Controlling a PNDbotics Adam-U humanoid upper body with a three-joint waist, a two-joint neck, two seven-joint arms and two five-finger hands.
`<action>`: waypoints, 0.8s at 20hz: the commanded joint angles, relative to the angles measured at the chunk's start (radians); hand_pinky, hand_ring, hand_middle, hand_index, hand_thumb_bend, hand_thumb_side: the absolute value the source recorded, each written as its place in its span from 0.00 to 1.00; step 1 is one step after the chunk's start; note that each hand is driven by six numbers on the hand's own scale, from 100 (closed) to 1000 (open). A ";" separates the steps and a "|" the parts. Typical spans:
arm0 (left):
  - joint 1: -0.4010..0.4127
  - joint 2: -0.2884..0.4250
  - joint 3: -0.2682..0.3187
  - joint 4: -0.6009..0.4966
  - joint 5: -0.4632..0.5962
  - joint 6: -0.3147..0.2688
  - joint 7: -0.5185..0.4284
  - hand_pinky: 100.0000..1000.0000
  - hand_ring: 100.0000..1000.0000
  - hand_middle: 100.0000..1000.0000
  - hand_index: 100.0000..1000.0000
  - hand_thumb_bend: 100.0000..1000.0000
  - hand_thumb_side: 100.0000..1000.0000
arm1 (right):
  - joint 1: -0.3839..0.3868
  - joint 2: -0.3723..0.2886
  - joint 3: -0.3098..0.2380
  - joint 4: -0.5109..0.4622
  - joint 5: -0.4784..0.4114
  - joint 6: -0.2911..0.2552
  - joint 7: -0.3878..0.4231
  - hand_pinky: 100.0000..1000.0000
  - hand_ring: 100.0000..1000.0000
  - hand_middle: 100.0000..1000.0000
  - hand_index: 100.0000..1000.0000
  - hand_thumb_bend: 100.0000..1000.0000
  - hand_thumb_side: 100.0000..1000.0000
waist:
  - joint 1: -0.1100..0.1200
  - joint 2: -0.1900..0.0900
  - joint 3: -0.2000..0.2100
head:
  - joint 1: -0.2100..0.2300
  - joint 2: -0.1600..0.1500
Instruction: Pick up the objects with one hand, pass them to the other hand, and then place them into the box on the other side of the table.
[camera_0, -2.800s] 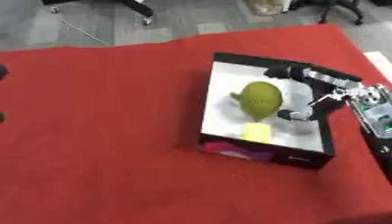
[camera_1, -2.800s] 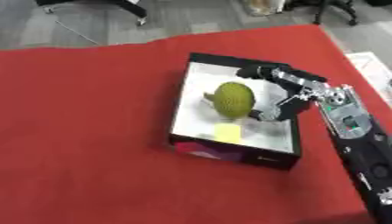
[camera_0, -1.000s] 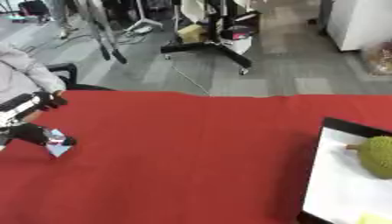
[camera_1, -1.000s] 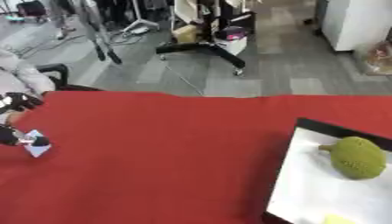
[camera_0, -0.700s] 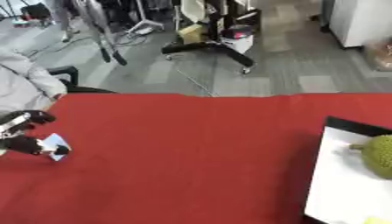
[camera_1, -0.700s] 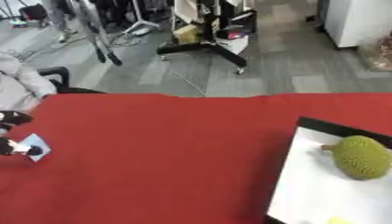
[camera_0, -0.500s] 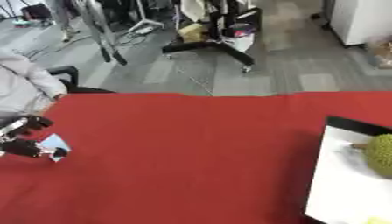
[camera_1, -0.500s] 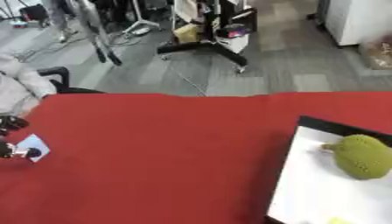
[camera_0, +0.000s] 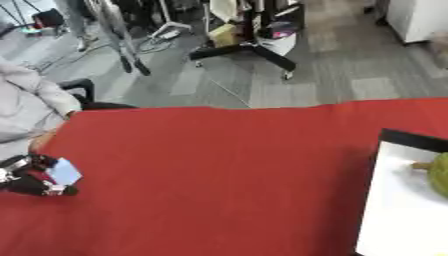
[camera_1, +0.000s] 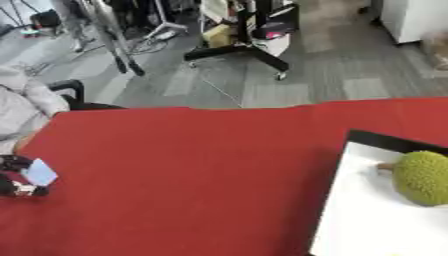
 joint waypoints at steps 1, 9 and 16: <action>-0.004 0.040 0.011 0.010 0.022 0.008 0.027 0.90 0.91 0.80 0.86 0.87 0.31 | -0.003 -0.040 -0.017 -0.020 0.011 -0.005 -0.005 1.00 0.93 0.98 0.98 0.00 0.10 | 0.011 0.004 -0.003 | 0.013 -0.018; 0.002 0.043 0.020 0.012 0.119 0.006 0.093 0.88 0.89 0.77 0.82 0.90 0.30 | 0.020 -0.037 -0.039 -0.013 0.028 -0.016 -0.009 1.00 0.92 0.98 0.98 0.00 0.09 | 0.008 0.023 -0.010 | 0.021 -0.022; 0.009 0.086 0.029 -0.018 0.177 0.005 0.101 0.86 0.84 0.72 0.78 0.90 0.30 | 0.047 -0.041 -0.052 -0.001 0.035 -0.032 -0.018 1.00 0.92 0.97 0.98 0.00 0.09 | -0.003 0.021 0.007 | -0.009 -0.002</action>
